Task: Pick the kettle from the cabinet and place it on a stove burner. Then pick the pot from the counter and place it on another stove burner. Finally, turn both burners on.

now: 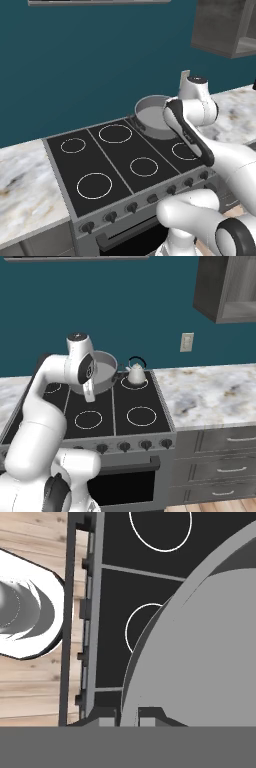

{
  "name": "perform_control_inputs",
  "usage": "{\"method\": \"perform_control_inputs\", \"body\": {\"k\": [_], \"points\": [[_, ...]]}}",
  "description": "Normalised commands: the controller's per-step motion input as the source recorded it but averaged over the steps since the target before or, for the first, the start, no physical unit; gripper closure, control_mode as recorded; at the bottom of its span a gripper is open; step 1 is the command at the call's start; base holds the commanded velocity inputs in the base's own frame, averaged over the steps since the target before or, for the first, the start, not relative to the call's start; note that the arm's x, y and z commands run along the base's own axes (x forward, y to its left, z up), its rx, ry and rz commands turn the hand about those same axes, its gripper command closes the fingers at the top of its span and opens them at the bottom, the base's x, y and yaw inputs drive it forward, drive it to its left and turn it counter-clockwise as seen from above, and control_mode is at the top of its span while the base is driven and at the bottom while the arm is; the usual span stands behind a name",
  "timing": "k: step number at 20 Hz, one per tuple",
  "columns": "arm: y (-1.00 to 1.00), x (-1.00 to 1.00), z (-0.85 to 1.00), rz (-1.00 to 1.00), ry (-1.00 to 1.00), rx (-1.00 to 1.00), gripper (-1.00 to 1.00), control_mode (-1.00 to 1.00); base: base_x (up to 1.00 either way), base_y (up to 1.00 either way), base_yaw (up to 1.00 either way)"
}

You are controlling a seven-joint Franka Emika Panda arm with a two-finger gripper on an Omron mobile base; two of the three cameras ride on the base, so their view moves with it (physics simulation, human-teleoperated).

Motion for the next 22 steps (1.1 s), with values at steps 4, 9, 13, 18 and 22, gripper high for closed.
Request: {"method": "perform_control_inputs", "body": {"k": [4,9,13,18,22], "points": [[-0.23,0.1,0.0,0.0,0.0,0.02,1.0,-1.0,0.0,0.0,0.0],[-0.33,0.0,0.0,-0.01,0.0,0.0,1.0,-1.0,0.0,0.0,0.0],[-0.32,0.0,0.0,-0.03,0.0,0.0,1.0,-1.0,0.0,0.0,0.0],[-0.29,0.0,0.0,-0.03,0.0,0.0,1.0,-1.0,0.0,0.0,0.0],[-0.21,0.0,-0.03,-0.02,0.0,0.0,1.0,-1.0,0.0,0.0,0.0]]}}
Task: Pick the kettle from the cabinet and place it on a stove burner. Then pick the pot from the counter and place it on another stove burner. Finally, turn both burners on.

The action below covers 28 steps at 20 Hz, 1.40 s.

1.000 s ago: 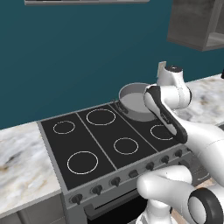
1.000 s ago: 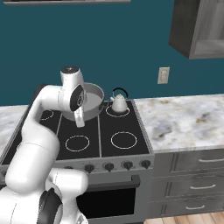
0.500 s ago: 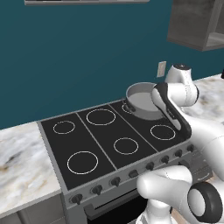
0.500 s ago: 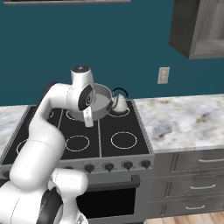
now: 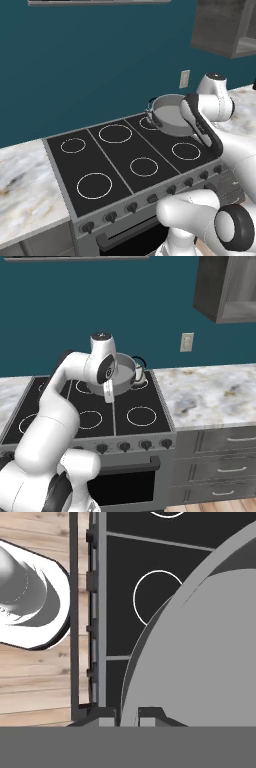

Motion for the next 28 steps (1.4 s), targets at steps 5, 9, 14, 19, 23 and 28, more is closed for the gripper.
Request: {"method": "perform_control_inputs", "body": {"k": [5,9,14,19,23,28], "points": [[-0.12,0.0,-0.07,-0.02,0.0,0.0,1.0,-1.0,0.0,0.0,0.0],[-0.09,0.0,-0.18,-0.02,0.0,0.0,1.0,-1.0,0.0,0.0,0.0],[-0.12,0.0,-0.21,-0.03,0.0,0.0,1.0,-1.0,0.0,0.0,0.0],[-0.14,0.01,-0.19,-0.03,0.0,-0.01,1.0,-1.0,0.0,0.0,0.0],[-0.13,0.04,-0.22,-0.03,0.0,-0.02,1.0,-1.0,0.0,0.0,0.0],[-0.08,0.06,-0.22,-0.02,0.0,-0.02,1.0,-1.0,0.0,0.0,0.0]]}}
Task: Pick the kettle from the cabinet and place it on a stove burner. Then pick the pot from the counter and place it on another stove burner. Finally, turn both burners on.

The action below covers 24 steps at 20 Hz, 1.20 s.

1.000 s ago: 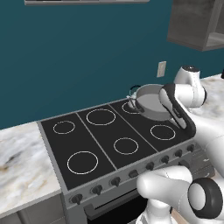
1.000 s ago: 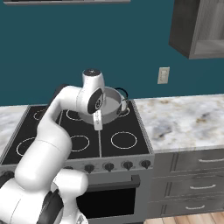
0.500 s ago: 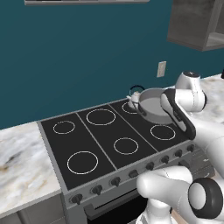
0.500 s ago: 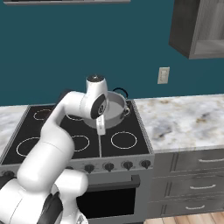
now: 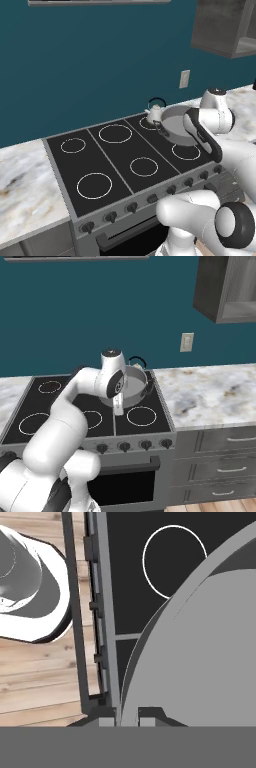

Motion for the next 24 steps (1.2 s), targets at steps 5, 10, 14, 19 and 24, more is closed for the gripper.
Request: {"method": "perform_control_inputs", "body": {"k": [5,10,14,19,24], "points": [[-0.08,0.04,-0.21,-0.02,0.0,-0.01,1.0,-1.0,0.0,0.0,0.0],[-0.12,0.03,-0.2,-0.03,0.0,0.0,1.0,-1.0,0.0,0.0,0.0],[-0.09,0.06,-0.2,-0.03,0.0,0.0,1.0,-1.0,0.0,0.0,0.0],[-0.02,0.14,-0.21,-0.02,0.01,-0.01,1.0,-1.0,0.0,0.0,0.0],[-0.01,0.18,-0.2,0.0,0.02,-0.01,1.0,-1.0,0.0,0.0,0.0]]}}
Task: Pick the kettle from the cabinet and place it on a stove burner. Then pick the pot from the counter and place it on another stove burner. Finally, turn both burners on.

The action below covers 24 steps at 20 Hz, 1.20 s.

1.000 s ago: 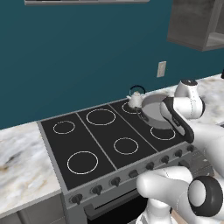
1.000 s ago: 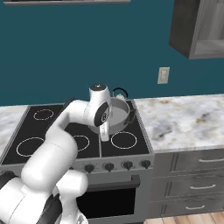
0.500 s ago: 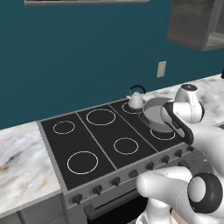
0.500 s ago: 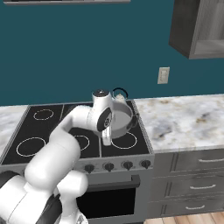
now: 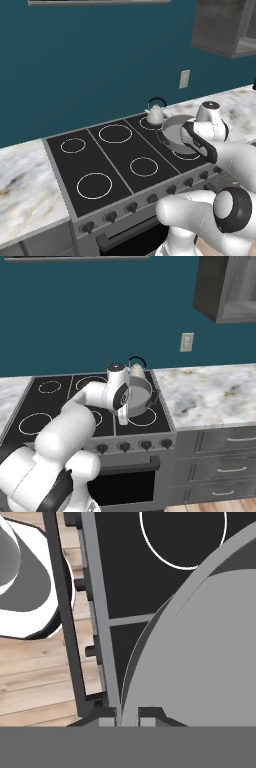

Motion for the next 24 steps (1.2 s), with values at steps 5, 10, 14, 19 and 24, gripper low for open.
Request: {"method": "perform_control_inputs", "body": {"k": [5,10,14,19,24], "points": [[-0.08,0.16,-0.13,-0.01,0.02,0.0,1.0,-1.0,0.0,0.0,0.0],[-0.11,0.15,-0.08,-0.01,0.03,0.0,1.0,-1.0,0.0,0.0,0.0],[-0.12,0.16,-0.1,-0.01,0.06,0.0,1.0,-1.0,0.0,0.0,0.0],[-0.13,0.13,-0.1,-0.01,0.05,0.0,1.0,-1.0,0.0,0.0,0.0],[-0.1,0.08,-0.15,-0.01,0.03,0.0,1.0,-1.0,0.0,0.0,0.0]]}}
